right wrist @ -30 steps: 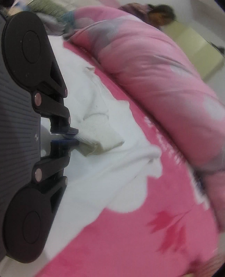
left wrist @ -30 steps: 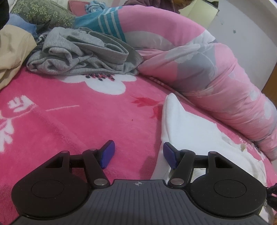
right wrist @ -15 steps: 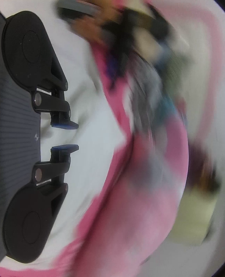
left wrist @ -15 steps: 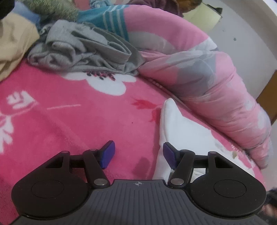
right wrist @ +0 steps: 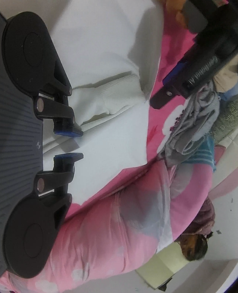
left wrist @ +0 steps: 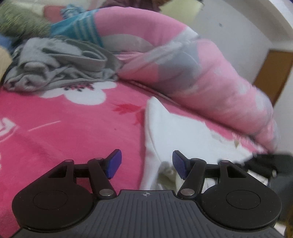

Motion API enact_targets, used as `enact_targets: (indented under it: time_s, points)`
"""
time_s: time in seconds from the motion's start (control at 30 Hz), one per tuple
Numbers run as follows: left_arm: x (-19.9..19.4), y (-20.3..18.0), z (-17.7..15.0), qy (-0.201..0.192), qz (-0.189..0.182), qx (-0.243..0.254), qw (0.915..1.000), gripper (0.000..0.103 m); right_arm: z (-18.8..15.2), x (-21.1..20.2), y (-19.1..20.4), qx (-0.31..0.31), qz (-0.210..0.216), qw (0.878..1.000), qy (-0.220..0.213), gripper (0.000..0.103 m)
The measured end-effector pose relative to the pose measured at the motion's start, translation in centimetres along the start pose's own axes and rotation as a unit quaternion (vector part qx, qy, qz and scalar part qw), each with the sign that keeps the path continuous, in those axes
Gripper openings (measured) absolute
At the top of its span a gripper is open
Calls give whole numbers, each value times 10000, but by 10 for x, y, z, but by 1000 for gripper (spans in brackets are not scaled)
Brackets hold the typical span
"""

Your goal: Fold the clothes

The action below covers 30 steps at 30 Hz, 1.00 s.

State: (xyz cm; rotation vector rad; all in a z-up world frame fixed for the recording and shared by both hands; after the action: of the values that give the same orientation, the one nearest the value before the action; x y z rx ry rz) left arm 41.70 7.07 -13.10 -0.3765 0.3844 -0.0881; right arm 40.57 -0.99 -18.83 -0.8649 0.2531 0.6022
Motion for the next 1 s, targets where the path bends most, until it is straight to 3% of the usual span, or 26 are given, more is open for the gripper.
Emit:
enact_targets:
  time_s: [0.1,0.17,0.2,0.23,0.3,0.37,0.4,0.5,0.53,0.57,0.6,0.73,0.8,0.9,0.97,1.0]
  points:
    - [1,-3,-3,39,-3,144,9999,62,3,1,-6,102,-44,9999,-25,19]
    - [3,-1,-4,91,-1,96,9999,62,3,-8,-21,542,-121,9984,-91,21]
    - [4,0,-5,123,1,52,9999,62,1,-15,-32,879,-196,9959,-102,27]
    - [5,2,-5,157,5,0,9999,62,-7,-24,-47,1376,-298,9900,-90,39]
    - [6,5,-6,202,25,-116,9997,62,-37,-46,-86,2606,-591,9636,-11,47]
    - [6,8,-5,198,60,-221,9995,62,-81,-70,-130,3957,-997,9129,126,47]
    - [5,10,-5,178,90,-267,9994,62,-109,-82,-151,4697,-1219,8741,216,47]
    - [5,17,-4,149,170,-444,9988,62,-190,-115,-192,6635,-1560,7307,398,48]
    - [5,19,-4,156,169,-510,9984,62,-207,-124,-198,6964,-1580,6989,394,48]
    - [6,20,-4,162,168,-577,9981,62,-220,-132,-201,7182,-1601,6762,374,48]
    - [6,21,-4,163,171,-601,9979,62,-226,-135,-202,7273,-1616,6659,386,48]
    - [7,20,-5,149,205,-569,9981,62,-239,-132,-200,7448,-1516,6480,480,48]
    - [7,20,-5,143,208,-575,9980,62,-244,-123,-197,7462,-1484,6462,596,48]
    - [8,20,-5,143,198,-597,9979,62,-250,-107,-195,7361,-1503,6549,816,47]
    - [8,21,-5,144,196,-604,9979,62,-255,-97,-193,7282,-1453,6631,945,26]
    - [8,21,-5,147,197,-606,9979,62,-255,-94,-192,7239,-1464,6668,996,9]
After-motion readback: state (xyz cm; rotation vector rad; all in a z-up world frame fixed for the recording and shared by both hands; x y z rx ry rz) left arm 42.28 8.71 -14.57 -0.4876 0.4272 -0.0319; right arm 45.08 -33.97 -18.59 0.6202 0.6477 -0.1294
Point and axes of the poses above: each gripper's, at about its wrist camera, not at the fingertips, and x roughly the way its jaws point, y to its left, z to its top, the point moved 10 cm from there along x, roughly the way its jaws point, and after that the axes turned 9 degrees about -y, right-handed, at the moved point
